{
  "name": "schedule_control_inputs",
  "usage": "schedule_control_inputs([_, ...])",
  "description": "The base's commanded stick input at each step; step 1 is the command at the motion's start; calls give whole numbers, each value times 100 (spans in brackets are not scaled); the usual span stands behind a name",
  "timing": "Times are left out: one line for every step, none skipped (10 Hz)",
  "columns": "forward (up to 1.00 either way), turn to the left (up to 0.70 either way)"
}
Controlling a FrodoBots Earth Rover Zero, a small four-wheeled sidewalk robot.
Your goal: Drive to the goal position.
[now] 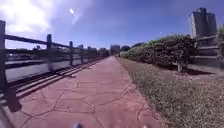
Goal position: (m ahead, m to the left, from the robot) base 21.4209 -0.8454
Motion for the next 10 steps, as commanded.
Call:
schedule_control_inputs([70,-35])
schedule_control_inputs([70,-27])
schedule_control_inputs([70,0])
schedule_control_inputs([70,0])
schedule_control_inputs([70,0])
schedule_control_inputs([70,0])
schedule_control_inputs([70,0])
schedule_control_inputs([70,0])
schedule_control_inputs([70,0])
schedule_control_inputs([70,0])
